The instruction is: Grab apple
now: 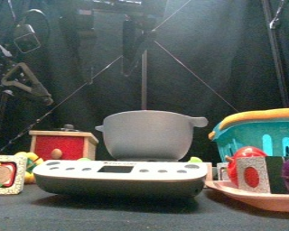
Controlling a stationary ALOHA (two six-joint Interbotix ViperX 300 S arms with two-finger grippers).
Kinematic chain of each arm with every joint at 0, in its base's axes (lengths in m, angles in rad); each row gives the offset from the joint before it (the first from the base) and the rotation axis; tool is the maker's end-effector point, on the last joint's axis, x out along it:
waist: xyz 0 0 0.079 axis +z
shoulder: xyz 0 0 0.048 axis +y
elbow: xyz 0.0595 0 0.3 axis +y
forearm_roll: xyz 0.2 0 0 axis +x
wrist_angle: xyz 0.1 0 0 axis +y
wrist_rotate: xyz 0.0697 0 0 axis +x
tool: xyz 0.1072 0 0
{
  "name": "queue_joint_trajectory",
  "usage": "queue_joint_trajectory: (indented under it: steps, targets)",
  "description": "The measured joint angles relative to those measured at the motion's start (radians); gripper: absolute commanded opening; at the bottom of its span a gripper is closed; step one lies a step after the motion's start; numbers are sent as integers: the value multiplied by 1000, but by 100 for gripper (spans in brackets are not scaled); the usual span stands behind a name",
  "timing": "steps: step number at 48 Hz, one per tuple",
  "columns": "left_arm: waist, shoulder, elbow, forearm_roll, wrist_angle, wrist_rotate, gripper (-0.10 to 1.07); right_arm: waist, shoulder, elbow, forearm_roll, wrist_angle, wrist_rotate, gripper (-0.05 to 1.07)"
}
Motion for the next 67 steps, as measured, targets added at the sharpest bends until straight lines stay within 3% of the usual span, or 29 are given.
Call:
queue_joint_trajectory:
  steps: [11,19,28,47,55,67]
  targets:
    - [-3,0,0,0,-2,0,66,32,-161,295,9,-20,265,99]
    - [-6,5,0,3,-12,2,67,60,-264,489,12,-124,385,99]
    - [-32,32,-3,31,-60,3,67,71,-336,634,31,-225,402,99]
    - [-41,114,-26,52,-104,3,67,74,-545,890,218,-385,403,99]
    - [-32,117,-26,52,-130,2,67,67,-635,1006,236,-525,387,99]
    - [-14,114,-34,46,-138,-2,67,48,-841,1215,221,-759,390,99]
